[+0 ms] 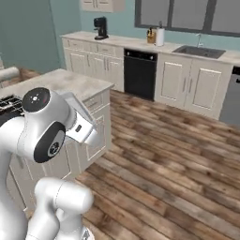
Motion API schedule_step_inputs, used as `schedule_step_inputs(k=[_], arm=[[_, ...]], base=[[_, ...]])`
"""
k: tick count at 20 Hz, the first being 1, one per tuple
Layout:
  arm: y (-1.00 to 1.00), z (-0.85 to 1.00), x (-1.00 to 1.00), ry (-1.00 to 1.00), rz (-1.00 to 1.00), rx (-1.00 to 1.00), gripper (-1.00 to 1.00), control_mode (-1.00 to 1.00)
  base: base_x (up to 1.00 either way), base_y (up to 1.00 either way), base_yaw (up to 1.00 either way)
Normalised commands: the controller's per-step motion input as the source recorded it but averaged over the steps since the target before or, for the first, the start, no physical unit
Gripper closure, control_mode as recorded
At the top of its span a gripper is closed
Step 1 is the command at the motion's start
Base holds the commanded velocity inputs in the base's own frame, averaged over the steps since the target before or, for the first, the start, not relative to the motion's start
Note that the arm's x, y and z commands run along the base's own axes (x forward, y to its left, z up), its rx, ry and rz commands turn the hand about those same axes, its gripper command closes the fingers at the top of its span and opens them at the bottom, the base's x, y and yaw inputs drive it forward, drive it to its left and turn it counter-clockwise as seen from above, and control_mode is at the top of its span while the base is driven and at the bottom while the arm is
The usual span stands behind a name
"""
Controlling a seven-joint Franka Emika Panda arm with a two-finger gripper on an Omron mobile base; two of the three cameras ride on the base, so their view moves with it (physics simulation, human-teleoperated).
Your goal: Place the tupperware containing the shrimp and tomato meal in the microwave. Close the microwave door and press the start button to reheat the meal.
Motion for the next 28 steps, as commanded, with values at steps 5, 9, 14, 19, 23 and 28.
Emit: schedule_step_inputs(k=[5,9,14,19,23,28], arm=[[0.00,0.00,0.00,0.00,0.00,0.00,1.00,1.00],[0.00,0.00,0.00,0.00,0.00,0.00,1.00,1.00],[0.00,0.00,0.00,0.00,0.00,0.00,1.00,1.00],[0.00,0.00,0.00,0.00,0.00,0.00,1.00,1.00],[0.00,0.00,0.00,0.00,0.00,0.00,1.00,1.00],[0.00,0.00,0.00,0.00,0.00,0.00,1.00,1.00]], base=[[0.10,0.06,0.82],[0.06,0.15,0.81],[0.03,0.20,0.80],[0.08,0.28,0.81],[0.08,0.31,0.83],[0.07,0.30,0.83]])
